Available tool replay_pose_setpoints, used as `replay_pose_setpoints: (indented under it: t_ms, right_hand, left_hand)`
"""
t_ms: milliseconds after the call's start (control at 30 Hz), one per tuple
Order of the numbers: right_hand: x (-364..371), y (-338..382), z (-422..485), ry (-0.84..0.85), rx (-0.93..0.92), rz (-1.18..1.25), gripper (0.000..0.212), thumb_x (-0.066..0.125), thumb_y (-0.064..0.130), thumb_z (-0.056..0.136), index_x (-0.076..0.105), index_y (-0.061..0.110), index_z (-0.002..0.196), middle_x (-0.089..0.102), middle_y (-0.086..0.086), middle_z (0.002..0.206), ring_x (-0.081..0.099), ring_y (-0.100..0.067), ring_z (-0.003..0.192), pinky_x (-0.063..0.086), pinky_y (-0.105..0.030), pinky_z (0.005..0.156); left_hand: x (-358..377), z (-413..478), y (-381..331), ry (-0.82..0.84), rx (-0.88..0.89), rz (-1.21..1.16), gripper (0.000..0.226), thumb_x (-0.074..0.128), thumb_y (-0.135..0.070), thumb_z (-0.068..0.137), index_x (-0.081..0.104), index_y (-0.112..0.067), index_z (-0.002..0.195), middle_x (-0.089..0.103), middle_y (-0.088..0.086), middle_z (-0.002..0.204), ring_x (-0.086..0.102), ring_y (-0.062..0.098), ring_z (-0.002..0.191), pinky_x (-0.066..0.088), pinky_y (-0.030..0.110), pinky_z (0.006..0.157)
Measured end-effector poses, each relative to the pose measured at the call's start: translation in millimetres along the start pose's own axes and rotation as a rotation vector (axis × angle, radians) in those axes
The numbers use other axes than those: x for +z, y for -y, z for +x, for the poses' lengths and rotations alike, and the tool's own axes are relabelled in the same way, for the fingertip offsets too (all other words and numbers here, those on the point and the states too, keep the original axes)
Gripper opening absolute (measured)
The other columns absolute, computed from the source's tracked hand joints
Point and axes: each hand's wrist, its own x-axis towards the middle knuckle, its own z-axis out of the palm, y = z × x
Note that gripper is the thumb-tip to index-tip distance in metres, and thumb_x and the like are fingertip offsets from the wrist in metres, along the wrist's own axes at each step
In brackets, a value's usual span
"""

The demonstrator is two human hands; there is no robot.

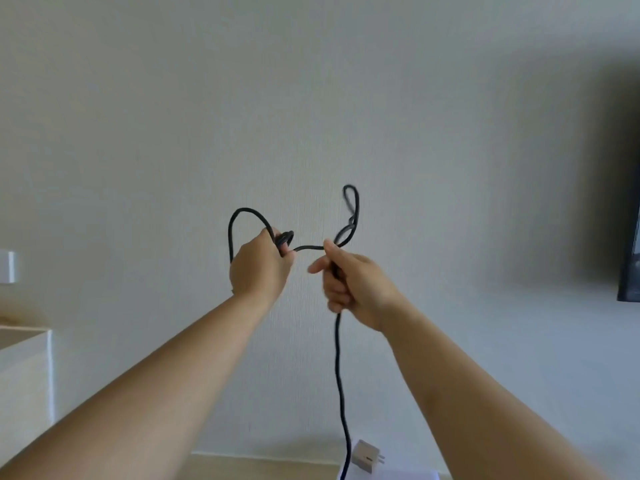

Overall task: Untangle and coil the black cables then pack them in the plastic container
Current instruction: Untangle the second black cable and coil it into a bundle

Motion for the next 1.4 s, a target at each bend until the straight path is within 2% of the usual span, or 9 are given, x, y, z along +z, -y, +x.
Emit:
replay_pose_setpoints:
  t_ms: [167, 333, 433, 533, 633, 800, 1000, 1200, 1400]
  right_hand:
    - [-49.3, -6.6, -6.1, -0.273, -0.033, 0.290, 0.031, 0.046, 0.031, 0.098, 0.057, 0.011, 0.076, 0.027, 0.006, 0.043, 0.024, -0.007, 0.037, 0.023, -0.018, 0.038]
    - [-100.6, -65.6, -9.5, -0.743, 0.099, -0.220, 0.018, 0.052, 0.019, 0.095, 0.062, 0.005, 0.101, 0.042, 0.002, 0.061, 0.031, -0.013, 0.049, 0.030, -0.025, 0.049]
    - [-93.9, -85.1, -9.5, -0.721, 0.001, -0.521, 0.024, 0.048, 0.018, 0.097, 0.058, 0.012, 0.118, 0.052, 0.003, 0.070, 0.045, -0.013, 0.058, 0.036, -0.026, 0.053]
    - [-74.1, -94.3, -5.4, -0.624, 0.053, -0.813, 0.030, 0.049, 0.019, 0.096, 0.054, 0.013, 0.125, 0.060, -0.001, 0.078, 0.054, -0.017, 0.069, 0.041, -0.027, 0.057]
    - [-60.2, -97.5, -9.7, -0.387, 0.209, -0.965, 0.018, 0.053, 0.024, 0.095, 0.062, 0.012, 0.105, 0.062, 0.001, 0.070, 0.051, -0.012, 0.050, 0.040, -0.021, 0.048]
    - [-57.3, -97.2, -25.0, -0.096, 0.265, -0.640, 0.021, 0.058, 0.027, 0.092, 0.065, 0.009, 0.084, 0.058, 0.004, 0.057, 0.040, -0.012, 0.045, 0.036, -0.020, 0.046]
    - [-91.0, -99.9, -26.6, -0.652, 0.233, 0.134, 0.021, 0.054, 0.023, 0.096, 0.063, 0.007, 0.088, 0.056, -0.001, 0.065, 0.033, -0.008, 0.047, 0.031, -0.016, 0.039]
    - [-81.0, -92.1, -38.7, -0.278, 0.224, 0.314, 0.021, 0.043, 0.022, 0.099, 0.057, 0.010, 0.090, 0.042, 0.006, 0.050, 0.030, -0.003, 0.040, 0.026, -0.013, 0.036]
    - [-72.5, -67.6, -25.6, -0.117, 0.156, 0.505, 0.032, 0.043, 0.025, 0.091, 0.064, 0.019, 0.066, 0.036, 0.011, 0.044, 0.027, -0.001, 0.035, 0.017, -0.011, 0.034]
  left_hand:
    - [-4.0, -8.7, 33.5, 0.083, -0.190, -0.153, 0.012, 0.066, -0.021, 0.085, 0.056, -0.015, 0.085, 0.058, -0.004, 0.073, 0.060, 0.024, 0.077, 0.037, 0.028, 0.060]
    - [-23.8, -26.0, 16.4, 0.527, 0.050, -0.255, 0.028, 0.077, -0.017, 0.075, 0.051, -0.021, 0.069, 0.054, -0.014, 0.066, 0.052, 0.002, 0.064, 0.037, 0.016, 0.060]
    - [-34.8, -32.2, -7.9, 0.659, 0.205, -0.197, 0.026, 0.079, -0.021, 0.073, 0.053, -0.023, 0.069, 0.056, -0.015, 0.065, 0.052, -0.004, 0.062, 0.037, 0.010, 0.059]
    - [-33.1, -34.3, -24.1, 0.557, 0.259, -0.186, 0.027, 0.077, -0.024, 0.074, 0.051, -0.025, 0.069, 0.060, -0.011, 0.070, 0.059, 0.008, 0.073, 0.044, 0.025, 0.069]
    - [-22.0, -43.4, -24.4, 0.463, 0.284, -0.107, 0.025, 0.073, -0.025, 0.078, 0.049, -0.025, 0.072, 0.064, -0.007, 0.076, 0.060, 0.014, 0.078, 0.044, 0.028, 0.068]
    - [3.3, -55.2, -6.5, 0.491, 0.257, 0.009, 0.019, 0.068, -0.026, 0.081, 0.050, -0.023, 0.078, 0.064, -0.007, 0.077, 0.057, 0.014, 0.075, 0.040, 0.022, 0.061]
    - [11.6, -61.6, 12.9, 0.739, 0.316, 0.108, 0.027, 0.075, -0.027, 0.077, 0.054, -0.022, 0.092, 0.065, -0.010, 0.088, 0.061, 0.012, 0.085, 0.044, 0.028, 0.070]
    - [43.7, -67.5, 65.6, 0.568, -0.049, 0.222, 0.048, 0.073, -0.031, 0.081, 0.057, -0.012, 0.122, 0.065, 0.004, 0.118, 0.061, 0.022, 0.106, 0.045, 0.028, 0.079]
    - [26.8, -29.1, 56.5, 0.476, -0.142, 0.031, 0.043, 0.072, -0.027, 0.081, 0.061, -0.011, 0.120, 0.061, -0.003, 0.102, 0.055, 0.016, 0.093, 0.036, 0.024, 0.073]
